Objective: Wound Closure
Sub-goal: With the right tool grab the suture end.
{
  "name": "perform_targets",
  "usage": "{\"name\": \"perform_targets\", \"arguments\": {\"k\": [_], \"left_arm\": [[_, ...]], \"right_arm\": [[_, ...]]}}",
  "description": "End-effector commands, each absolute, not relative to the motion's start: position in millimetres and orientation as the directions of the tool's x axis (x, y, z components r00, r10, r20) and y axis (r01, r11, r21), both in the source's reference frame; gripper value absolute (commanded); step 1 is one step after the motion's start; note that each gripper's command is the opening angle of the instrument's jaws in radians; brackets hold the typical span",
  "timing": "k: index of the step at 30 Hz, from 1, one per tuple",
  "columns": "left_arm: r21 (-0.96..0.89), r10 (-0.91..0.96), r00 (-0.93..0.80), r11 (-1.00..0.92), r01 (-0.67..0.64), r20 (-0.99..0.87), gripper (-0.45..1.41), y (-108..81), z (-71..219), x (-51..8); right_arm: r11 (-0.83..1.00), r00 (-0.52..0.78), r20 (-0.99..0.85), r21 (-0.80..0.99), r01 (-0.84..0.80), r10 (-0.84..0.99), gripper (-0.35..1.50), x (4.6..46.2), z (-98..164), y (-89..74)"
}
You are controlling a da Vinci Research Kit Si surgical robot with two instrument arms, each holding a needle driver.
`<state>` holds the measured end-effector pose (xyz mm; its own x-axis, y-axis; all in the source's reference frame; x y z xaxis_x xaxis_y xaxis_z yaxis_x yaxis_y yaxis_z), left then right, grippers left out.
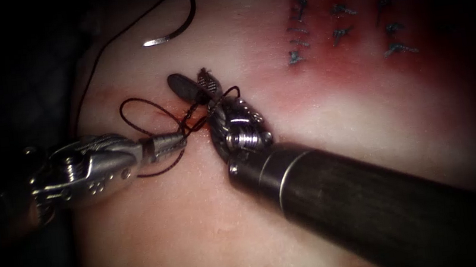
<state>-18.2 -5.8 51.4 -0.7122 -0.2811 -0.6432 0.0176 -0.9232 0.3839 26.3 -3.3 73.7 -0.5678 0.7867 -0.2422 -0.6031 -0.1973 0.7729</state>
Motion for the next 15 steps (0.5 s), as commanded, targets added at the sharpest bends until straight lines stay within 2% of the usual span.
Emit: {"name": "perform_targets", "arguments": {"k": [1,7,8,9,11,15], "left_arm": [[0.387,-0.283,-0.714,-0.922,0.018,-0.64,-0.35,-5.2,51.8,-18.4],[0.387,-0.284,-0.715,-0.922,0.021,-0.638,-0.35,-5.0,52.0,-17.8],[0.387,-0.284,-0.716,-0.922,0.021,-0.638,-0.35,-5.0,52.0,-17.9],[0.388,-0.284,-0.716,-0.922,0.02,-0.637,-0.35,-5.1,52.1,-17.9],[0.388,-0.283,-0.717,-0.922,0.02,-0.637,-0.35,-5.1,52.1,-18.0],[0.386,-0.284,-0.717,-0.922,0.023,-0.637,-0.35,-5.1,52.0,-18.0]], "right_arm": [[-0.217,-0.576,-0.247,0.756,-0.618,0.78,-0.35,26.3,73.6,-3.1],[-0.15,-0.547,-0.335,0.735,-0.661,0.767,-0.35,25.0,72.9,-2.7],[-0.122,-0.533,-0.36,0.732,-0.67,0.765,0.09,25.0,72.9,-2.6],[-0.103,-0.531,-0.386,0.729,-0.677,0.754,1.23,24.9,73.1,-2.0],[-0.099,-0.529,-0.392,0.727,-0.679,0.753,1.37,24.9,73.2,-1.6],[-0.072,-0.515,-0.387,0.744,-0.665,0.765,1.45,24.6,73.8,-1.0]]}}
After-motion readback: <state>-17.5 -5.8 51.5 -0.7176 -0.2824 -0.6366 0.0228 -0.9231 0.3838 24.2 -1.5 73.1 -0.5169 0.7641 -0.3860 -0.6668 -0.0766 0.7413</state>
